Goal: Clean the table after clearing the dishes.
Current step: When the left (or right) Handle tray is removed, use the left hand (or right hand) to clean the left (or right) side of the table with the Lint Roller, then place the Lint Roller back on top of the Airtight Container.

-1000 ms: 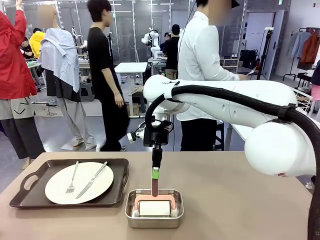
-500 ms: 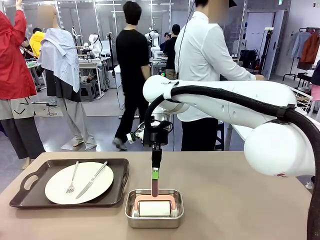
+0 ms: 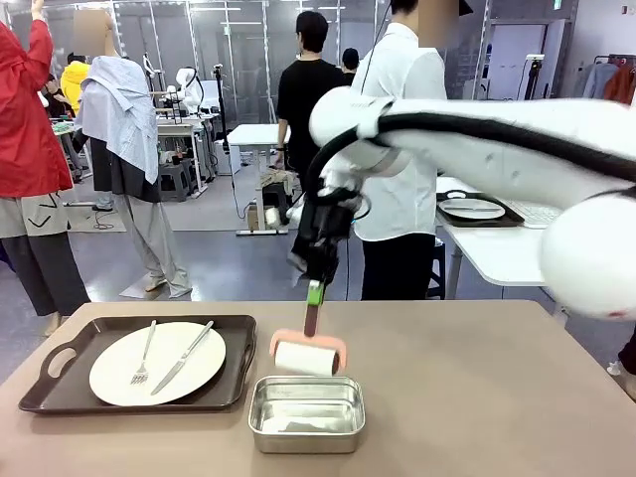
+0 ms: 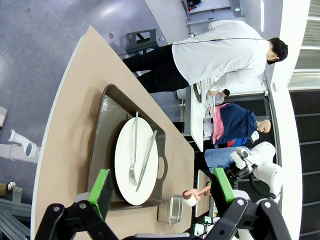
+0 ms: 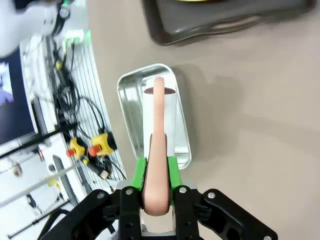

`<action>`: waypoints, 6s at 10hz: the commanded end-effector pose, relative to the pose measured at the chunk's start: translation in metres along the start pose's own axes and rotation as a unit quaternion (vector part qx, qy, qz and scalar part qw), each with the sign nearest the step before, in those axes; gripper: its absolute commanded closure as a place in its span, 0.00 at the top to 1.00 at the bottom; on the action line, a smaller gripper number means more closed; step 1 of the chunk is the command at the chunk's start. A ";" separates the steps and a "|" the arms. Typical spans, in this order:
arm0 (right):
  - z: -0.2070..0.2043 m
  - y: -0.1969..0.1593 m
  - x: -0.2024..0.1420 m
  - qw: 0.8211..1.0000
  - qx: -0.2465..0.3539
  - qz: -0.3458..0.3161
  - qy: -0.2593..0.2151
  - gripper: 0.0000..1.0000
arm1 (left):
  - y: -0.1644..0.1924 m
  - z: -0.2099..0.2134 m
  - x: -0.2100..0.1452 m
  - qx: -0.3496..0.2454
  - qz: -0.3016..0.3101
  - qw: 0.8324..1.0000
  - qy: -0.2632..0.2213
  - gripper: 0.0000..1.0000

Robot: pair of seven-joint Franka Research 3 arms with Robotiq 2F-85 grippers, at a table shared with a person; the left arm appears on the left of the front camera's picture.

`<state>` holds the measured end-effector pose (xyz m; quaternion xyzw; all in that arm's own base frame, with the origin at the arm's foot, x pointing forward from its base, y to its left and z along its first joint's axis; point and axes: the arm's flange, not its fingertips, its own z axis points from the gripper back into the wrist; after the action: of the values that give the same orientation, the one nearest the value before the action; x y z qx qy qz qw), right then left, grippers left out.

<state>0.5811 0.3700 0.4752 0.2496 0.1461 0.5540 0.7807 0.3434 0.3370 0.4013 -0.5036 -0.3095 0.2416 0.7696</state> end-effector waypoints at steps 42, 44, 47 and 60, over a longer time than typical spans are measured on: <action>-0.041 -0.149 -0.520 0.720 -0.125 -0.575 -0.368 0.21 | 0.000 0.002 -0.001 -0.005 0.000 1.000 0.000 1.00; -0.025 -0.130 -0.527 0.707 -0.153 -0.582 -0.371 0.21 | 0.000 0.002 -0.001 -0.005 0.000 1.000 0.000 1.00; 0.005 -0.095 -0.529 0.697 -0.176 -0.571 -0.396 0.21 | 0.000 0.002 -0.001 -0.005 0.000 1.000 0.000 1.00; 0.048 -0.058 -0.512 0.714 -0.207 -0.524 -0.415 0.21 | 0.000 0.002 -0.001 -0.005 0.000 1.000 0.000 1.00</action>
<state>0.4745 -0.1377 0.4551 0.1665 -0.1955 -0.0911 0.9622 0.3436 0.3368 0.4009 -0.5038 -0.3089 0.2416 0.7697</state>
